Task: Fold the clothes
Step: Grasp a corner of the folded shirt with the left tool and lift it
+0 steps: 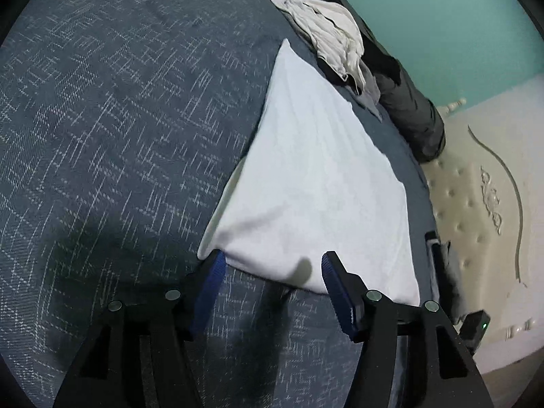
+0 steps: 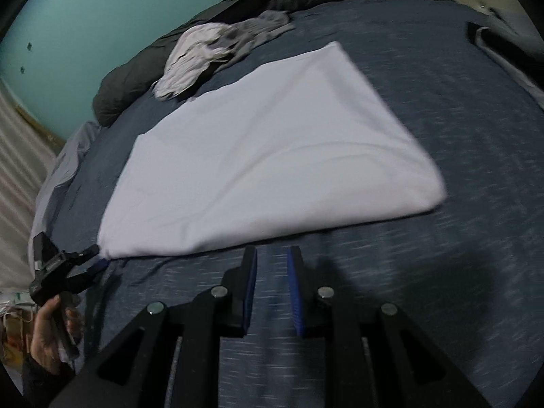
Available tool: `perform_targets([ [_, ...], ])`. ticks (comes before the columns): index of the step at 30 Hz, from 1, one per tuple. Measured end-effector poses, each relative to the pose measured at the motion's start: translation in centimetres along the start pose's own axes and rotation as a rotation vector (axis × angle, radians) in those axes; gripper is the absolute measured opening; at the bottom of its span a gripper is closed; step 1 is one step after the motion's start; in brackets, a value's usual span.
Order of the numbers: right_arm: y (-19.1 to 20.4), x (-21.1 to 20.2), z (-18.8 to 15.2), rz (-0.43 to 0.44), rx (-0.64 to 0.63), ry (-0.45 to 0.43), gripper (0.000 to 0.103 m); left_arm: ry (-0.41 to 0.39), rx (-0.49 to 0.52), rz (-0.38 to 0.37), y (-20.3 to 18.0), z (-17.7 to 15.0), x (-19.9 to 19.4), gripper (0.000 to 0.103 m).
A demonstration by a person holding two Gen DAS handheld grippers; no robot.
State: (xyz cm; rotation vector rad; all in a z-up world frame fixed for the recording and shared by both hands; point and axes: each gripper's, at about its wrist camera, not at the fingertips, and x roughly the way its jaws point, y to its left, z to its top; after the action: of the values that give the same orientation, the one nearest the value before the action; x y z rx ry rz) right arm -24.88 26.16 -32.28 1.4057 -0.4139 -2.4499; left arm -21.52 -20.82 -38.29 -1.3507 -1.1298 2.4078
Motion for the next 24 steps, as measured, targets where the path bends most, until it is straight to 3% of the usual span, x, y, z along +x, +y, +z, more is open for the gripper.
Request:
perform_targets([
  [7, -3.5, -0.2, -0.4, -0.004, 0.062, -0.039, 0.021, -0.051, -0.012, 0.011, -0.6, 0.2, 0.2, 0.062],
  [9, -4.3, 0.0, -0.7, 0.013, 0.078, -0.043, 0.021, -0.064, -0.008, 0.021, -0.8, 0.3, 0.2, 0.052],
  [11, -4.9, 0.2, -1.1, 0.027, 0.089, -0.044, 0.021, -0.074, -0.005, 0.03, -0.8, 0.4, 0.2, 0.032],
  [14, -5.5, 0.5, -1.4, 0.044, 0.104, -0.047, 0.021, -0.089, -0.002, 0.036, -0.9, 0.6, 0.0, 0.021],
  [20, -5.5, 0.1, -1.3, 0.069, 0.112, -0.086, 0.021, -0.118, 0.017, 0.031, -1.7, 0.8, -0.4, 0.006],
  [24, -5.8, -0.2, -1.4, 0.085, 0.126, -0.1, 0.021, -0.138, 0.045, 0.029, -2.6, 0.8, -0.7, 0.003],
])
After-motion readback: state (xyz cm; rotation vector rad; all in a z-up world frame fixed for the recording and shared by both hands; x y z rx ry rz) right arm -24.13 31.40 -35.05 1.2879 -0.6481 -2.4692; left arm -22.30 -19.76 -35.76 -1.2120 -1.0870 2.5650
